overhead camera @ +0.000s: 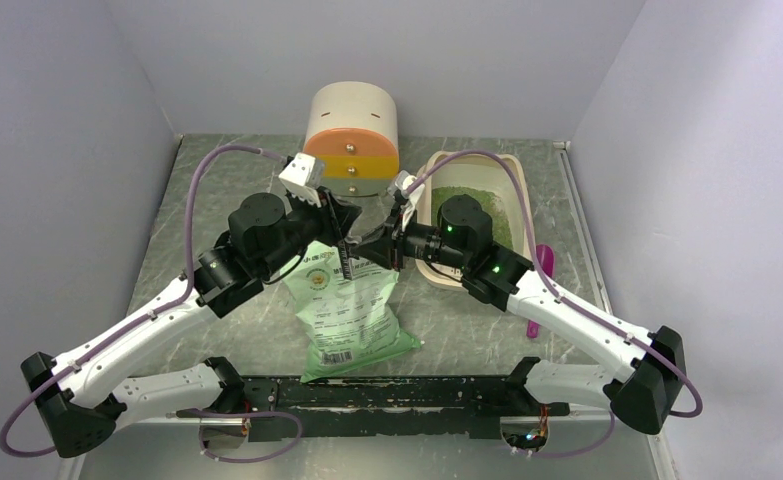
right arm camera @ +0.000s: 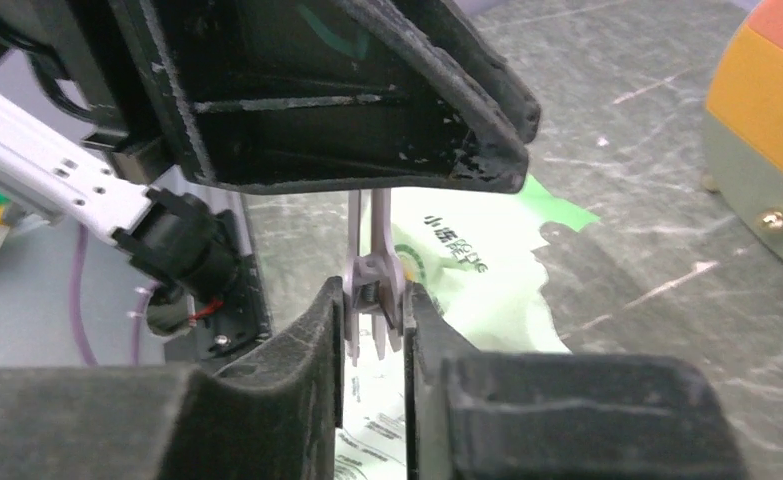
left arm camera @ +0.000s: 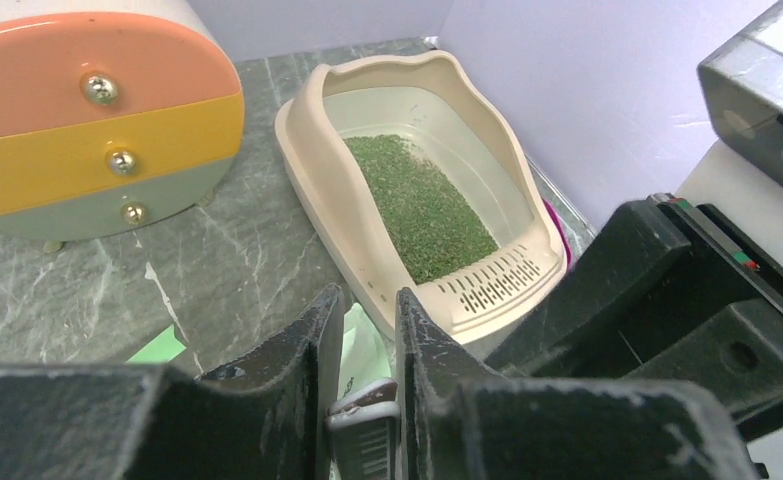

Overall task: Fill the litter box with clean litter
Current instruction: Adjust the clamp.

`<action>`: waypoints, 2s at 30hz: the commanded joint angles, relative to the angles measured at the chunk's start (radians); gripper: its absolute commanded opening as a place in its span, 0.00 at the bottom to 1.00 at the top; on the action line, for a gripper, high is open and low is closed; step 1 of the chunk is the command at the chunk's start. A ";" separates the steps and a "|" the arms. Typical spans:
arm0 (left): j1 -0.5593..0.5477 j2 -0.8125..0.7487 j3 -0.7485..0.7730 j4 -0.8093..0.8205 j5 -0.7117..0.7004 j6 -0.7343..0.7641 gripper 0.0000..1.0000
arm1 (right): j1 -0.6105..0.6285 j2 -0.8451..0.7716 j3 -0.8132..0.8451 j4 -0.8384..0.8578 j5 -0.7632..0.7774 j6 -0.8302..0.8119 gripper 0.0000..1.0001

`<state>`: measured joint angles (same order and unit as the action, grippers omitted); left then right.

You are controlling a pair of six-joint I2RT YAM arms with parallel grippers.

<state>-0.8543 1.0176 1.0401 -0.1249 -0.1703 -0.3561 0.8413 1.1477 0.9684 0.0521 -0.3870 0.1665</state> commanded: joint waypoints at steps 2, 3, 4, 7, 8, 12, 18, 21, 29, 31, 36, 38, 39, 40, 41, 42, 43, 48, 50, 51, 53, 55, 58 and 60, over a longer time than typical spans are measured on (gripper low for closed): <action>-0.008 -0.015 0.004 0.019 0.002 -0.008 0.05 | -0.003 -0.006 0.014 0.018 0.019 -0.028 0.00; -0.008 -0.021 0.001 0.024 0.005 -0.008 0.16 | -0.002 -0.006 0.021 0.005 0.027 -0.042 0.00; -0.007 -0.026 -0.004 0.027 0.000 -0.007 0.36 | -0.002 -0.008 0.026 -0.004 0.038 -0.052 0.00; -0.008 -0.056 -0.008 0.000 -0.015 0.021 0.95 | -0.004 -0.002 0.052 -0.037 0.064 -0.074 0.00; -0.007 -0.068 -0.005 -0.023 -0.026 0.034 0.97 | -0.004 0.012 0.074 -0.073 0.088 -0.093 0.00; -0.007 -0.154 -0.041 -0.113 -0.139 0.008 0.97 | -0.030 0.057 0.123 -0.157 0.170 -0.139 0.00; -0.005 -0.264 -0.155 -0.285 -0.387 -0.365 0.97 | -0.254 0.171 0.162 -0.029 -0.316 -0.088 0.00; -0.006 -0.251 -0.166 -0.378 -0.429 -0.443 0.97 | -0.287 0.247 0.213 0.018 -0.492 -0.138 0.00; -0.006 -0.128 -0.175 -0.420 -0.351 -0.396 0.97 | -0.291 0.417 0.349 0.080 -0.710 -0.168 0.00; -0.005 -0.144 -0.213 -0.374 -0.318 -0.382 0.97 | -0.292 0.443 0.379 0.078 -0.738 -0.177 0.00; -0.002 -0.158 -0.303 -0.323 -0.264 -0.357 0.97 | -0.295 0.540 0.482 -0.025 -0.817 -0.239 0.00; 0.000 -0.143 -0.326 -0.303 -0.237 -0.336 0.97 | -0.294 0.558 0.489 -0.009 -0.838 -0.222 0.00; 0.001 -0.132 -0.327 -0.296 -0.227 -0.315 0.97 | -0.295 0.565 0.487 0.013 -0.860 -0.210 0.00; 0.002 -0.117 -0.322 -0.282 -0.213 -0.278 0.96 | -0.295 0.574 0.486 0.022 -0.867 -0.210 0.00; 0.002 -0.102 -0.310 -0.272 -0.199 -0.234 0.95 | -0.295 0.583 0.489 0.015 -0.854 -0.216 0.00; 0.004 -0.088 -0.290 -0.267 -0.175 -0.182 0.95 | -0.296 0.589 0.494 -0.004 -0.839 -0.232 0.00; 0.006 -0.073 -0.261 -0.260 -0.142 -0.105 0.95 | -0.299 0.593 0.497 -0.019 -0.832 -0.247 0.00; 0.080 0.044 -0.054 -0.364 0.099 0.403 0.97 | -0.367 0.565 0.444 0.121 -0.800 -0.157 0.00; 0.209 0.094 0.021 -0.448 0.331 0.557 0.97 | -0.413 0.563 0.421 0.218 -0.828 -0.061 0.00; 0.278 0.121 0.058 -0.496 0.457 0.631 0.97 | -0.434 0.558 0.407 0.264 -0.836 -0.021 0.00; 0.353 0.161 0.113 -0.580 0.632 0.753 0.97 | -0.456 0.541 0.381 0.323 -0.846 0.021 0.00; 0.378 0.190 0.134 -0.640 0.737 0.842 0.97 | -0.460 0.528 0.384 0.314 -0.843 0.018 0.00; 0.382 0.220 0.126 -0.626 0.792 0.862 0.97 | -0.461 0.514 0.394 0.279 -0.829 -0.004 0.00; 0.382 0.229 0.095 -0.606 0.830 0.870 0.97 | -0.462 0.497 0.382 0.280 -0.820 -0.008 0.00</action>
<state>-0.4744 1.2263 1.1580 -0.6777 0.4355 0.3752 0.3706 1.7084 1.3563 0.2810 -1.2041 0.1425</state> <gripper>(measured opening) 0.968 0.067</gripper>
